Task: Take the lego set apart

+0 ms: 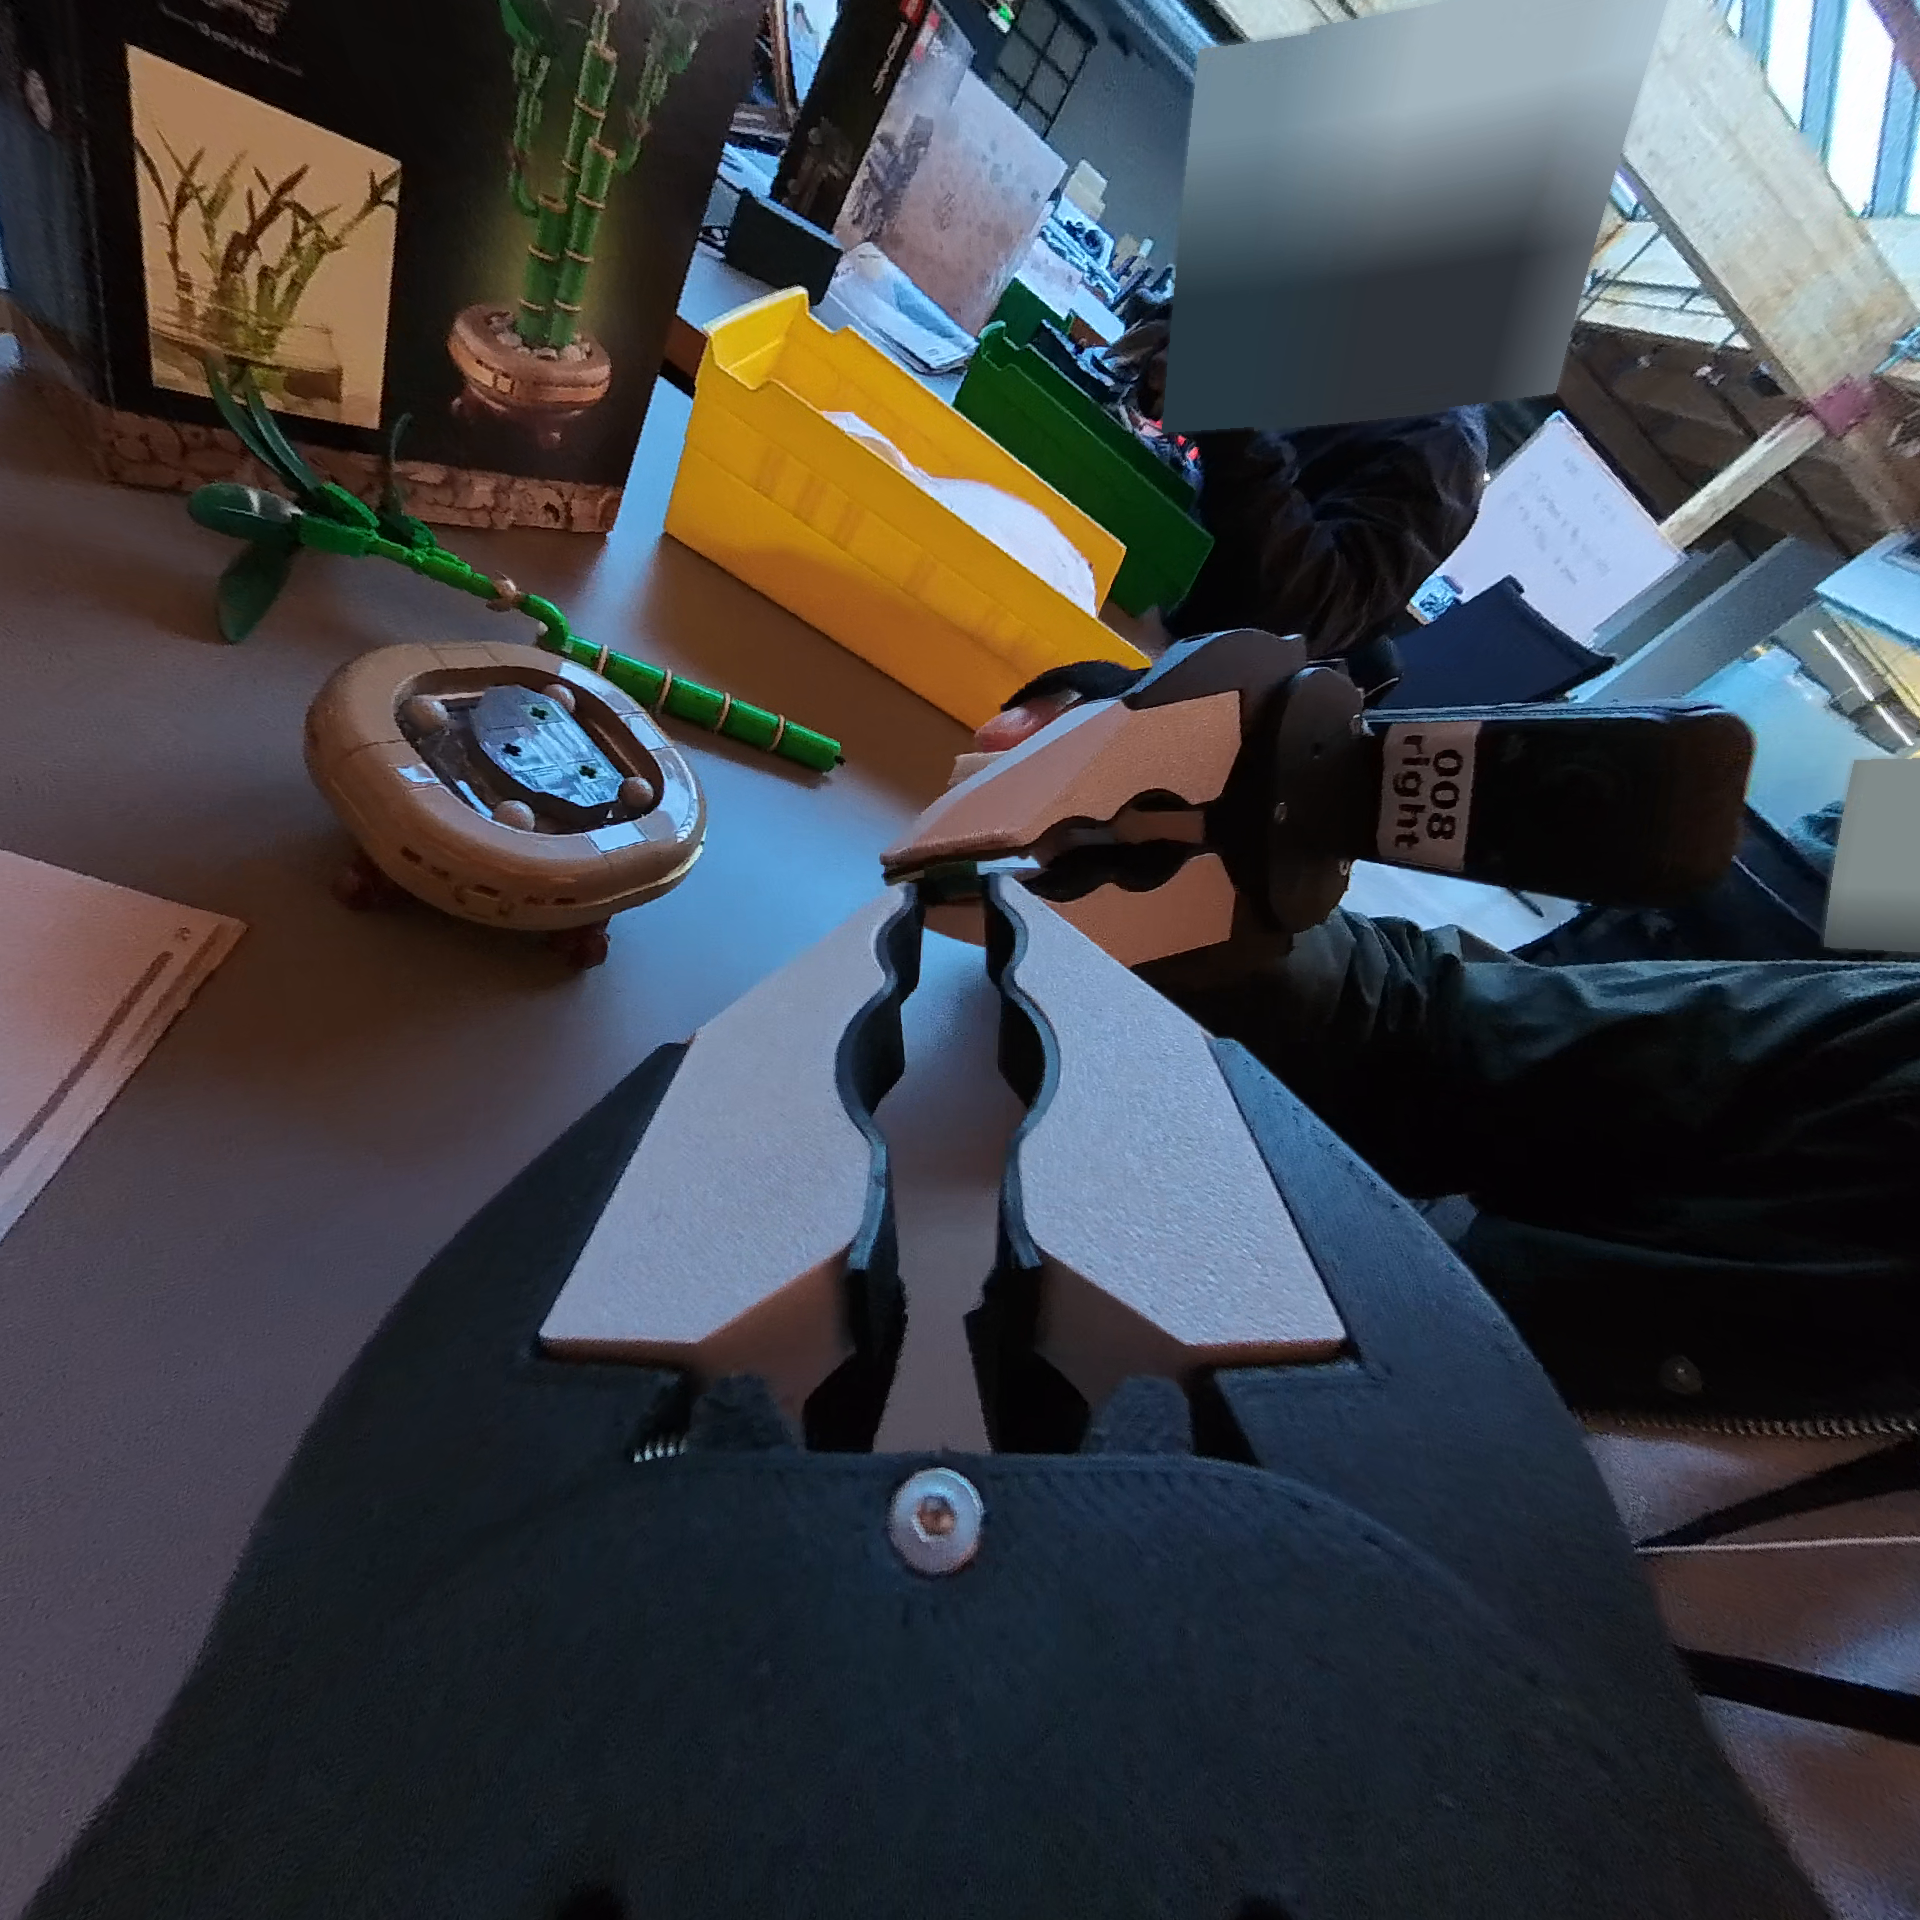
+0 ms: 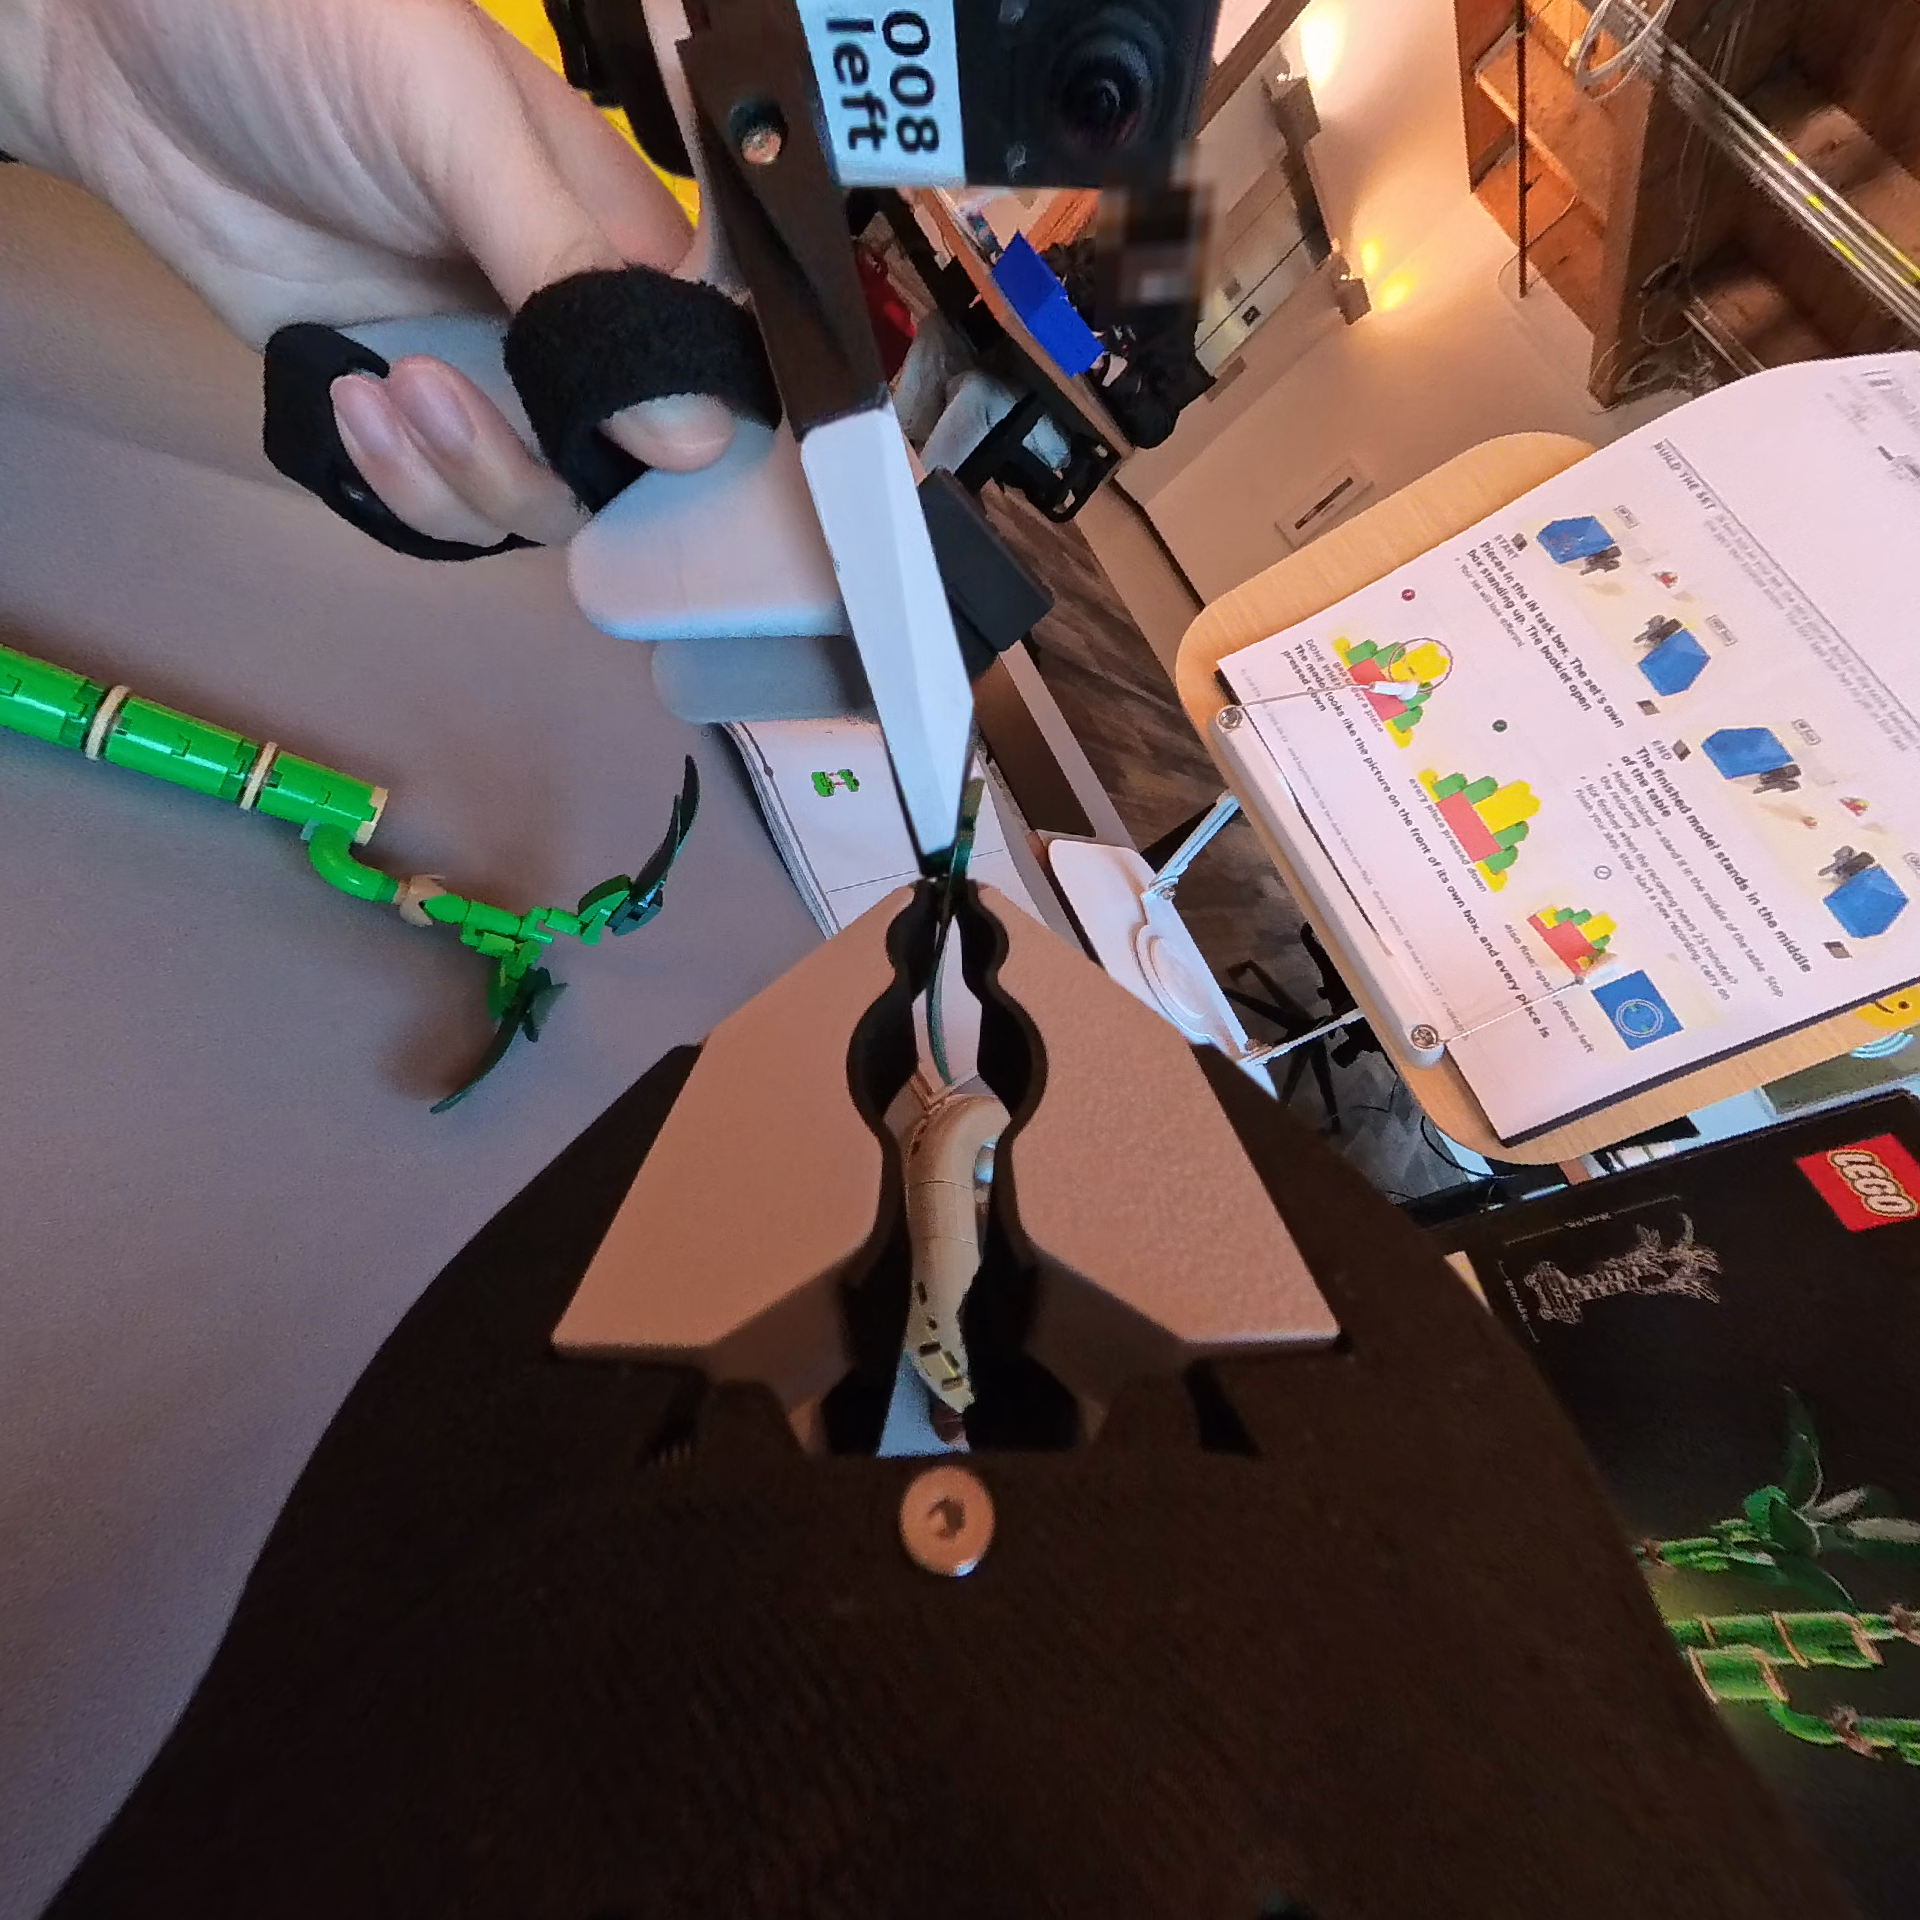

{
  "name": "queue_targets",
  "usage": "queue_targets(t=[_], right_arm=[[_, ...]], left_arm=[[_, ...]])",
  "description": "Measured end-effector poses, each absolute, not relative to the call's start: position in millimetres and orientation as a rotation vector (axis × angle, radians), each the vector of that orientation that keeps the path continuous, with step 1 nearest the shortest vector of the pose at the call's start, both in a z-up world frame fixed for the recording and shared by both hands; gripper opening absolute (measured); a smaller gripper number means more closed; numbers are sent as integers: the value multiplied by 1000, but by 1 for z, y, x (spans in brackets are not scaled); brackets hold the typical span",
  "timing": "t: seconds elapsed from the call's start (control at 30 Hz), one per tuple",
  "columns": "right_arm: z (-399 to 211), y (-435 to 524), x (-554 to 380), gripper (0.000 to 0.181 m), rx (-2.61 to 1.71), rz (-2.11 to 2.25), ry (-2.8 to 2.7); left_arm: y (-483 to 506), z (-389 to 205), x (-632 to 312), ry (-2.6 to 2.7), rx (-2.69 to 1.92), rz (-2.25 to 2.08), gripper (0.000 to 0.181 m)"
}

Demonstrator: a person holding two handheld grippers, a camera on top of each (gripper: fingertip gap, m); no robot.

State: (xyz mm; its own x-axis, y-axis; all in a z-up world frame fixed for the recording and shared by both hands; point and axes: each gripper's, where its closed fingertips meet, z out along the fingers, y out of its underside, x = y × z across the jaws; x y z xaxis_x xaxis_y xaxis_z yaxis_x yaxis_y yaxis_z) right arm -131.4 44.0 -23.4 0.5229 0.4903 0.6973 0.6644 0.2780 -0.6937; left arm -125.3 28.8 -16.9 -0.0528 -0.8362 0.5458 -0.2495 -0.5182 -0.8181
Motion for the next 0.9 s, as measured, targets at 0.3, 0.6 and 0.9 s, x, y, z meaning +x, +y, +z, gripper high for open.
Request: queue_targets(t=[0.3, 0.6, 0.9], right_arm=[[-28, 45, -131, 3, -1389, -202, -1121], [-29, 45, -129, 2, -1567, 136, -976], [-26, 48, -126, 2, -1566, 151, -918]], left_arm=[[29, -20, -125, 1150, -1764, -1598, 6], [29, -20, -123, 1098, -1785, -1621, 6], [32, -17, -121, 1038, -1778, -1621, 6]])
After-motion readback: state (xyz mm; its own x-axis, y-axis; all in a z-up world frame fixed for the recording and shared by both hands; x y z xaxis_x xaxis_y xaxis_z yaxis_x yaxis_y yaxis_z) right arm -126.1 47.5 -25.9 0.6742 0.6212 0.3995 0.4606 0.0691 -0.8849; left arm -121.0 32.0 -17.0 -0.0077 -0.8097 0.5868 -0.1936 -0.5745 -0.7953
